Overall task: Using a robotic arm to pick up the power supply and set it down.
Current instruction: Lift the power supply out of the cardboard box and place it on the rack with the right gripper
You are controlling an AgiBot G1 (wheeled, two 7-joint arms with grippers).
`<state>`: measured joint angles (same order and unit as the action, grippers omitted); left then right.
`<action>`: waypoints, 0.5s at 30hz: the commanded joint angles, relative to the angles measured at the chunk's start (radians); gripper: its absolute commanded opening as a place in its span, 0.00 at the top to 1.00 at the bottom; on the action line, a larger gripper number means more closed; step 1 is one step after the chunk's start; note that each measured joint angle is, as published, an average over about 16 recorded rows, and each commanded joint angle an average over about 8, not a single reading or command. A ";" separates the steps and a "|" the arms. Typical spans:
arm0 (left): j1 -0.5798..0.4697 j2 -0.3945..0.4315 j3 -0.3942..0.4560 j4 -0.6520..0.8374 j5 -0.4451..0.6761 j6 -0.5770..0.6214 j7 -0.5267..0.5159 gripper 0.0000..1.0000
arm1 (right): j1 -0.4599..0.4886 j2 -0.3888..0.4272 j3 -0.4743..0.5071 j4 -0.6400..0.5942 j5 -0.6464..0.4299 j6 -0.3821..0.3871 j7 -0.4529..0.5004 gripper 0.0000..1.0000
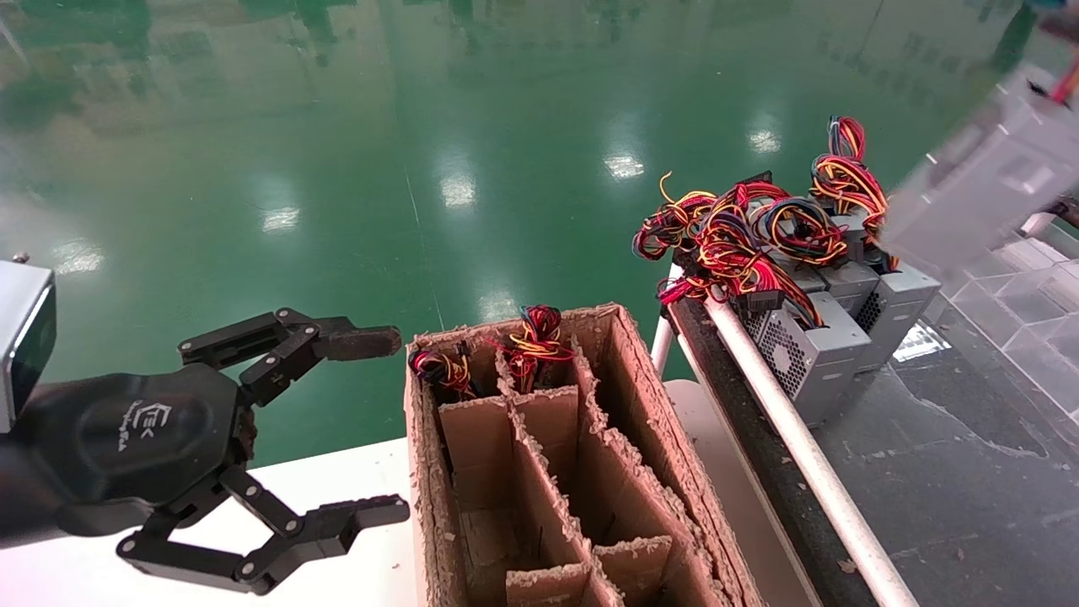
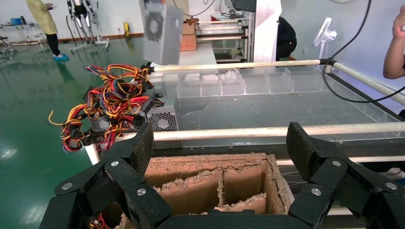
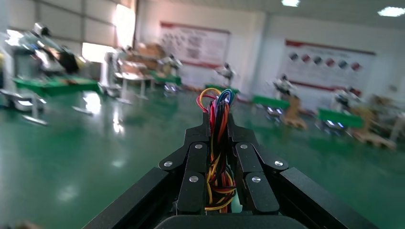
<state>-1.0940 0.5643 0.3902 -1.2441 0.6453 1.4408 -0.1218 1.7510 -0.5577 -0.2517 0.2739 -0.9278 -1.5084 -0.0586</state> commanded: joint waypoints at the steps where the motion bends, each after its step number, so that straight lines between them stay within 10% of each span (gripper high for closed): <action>1: 0.000 0.000 0.000 0.000 0.000 0.000 0.000 0.00 | 0.009 0.027 -0.009 -0.044 -0.020 -0.011 -0.019 1.00; 15: 0.000 0.000 0.000 0.000 0.000 0.000 0.000 0.00 | -0.075 0.059 -0.068 -0.174 -0.093 -0.064 -0.102 1.00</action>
<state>-1.0940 0.5643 0.3902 -1.2441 0.6452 1.4408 -0.1218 1.6786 -0.5064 -0.3179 0.1068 -1.0180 -1.5740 -0.1569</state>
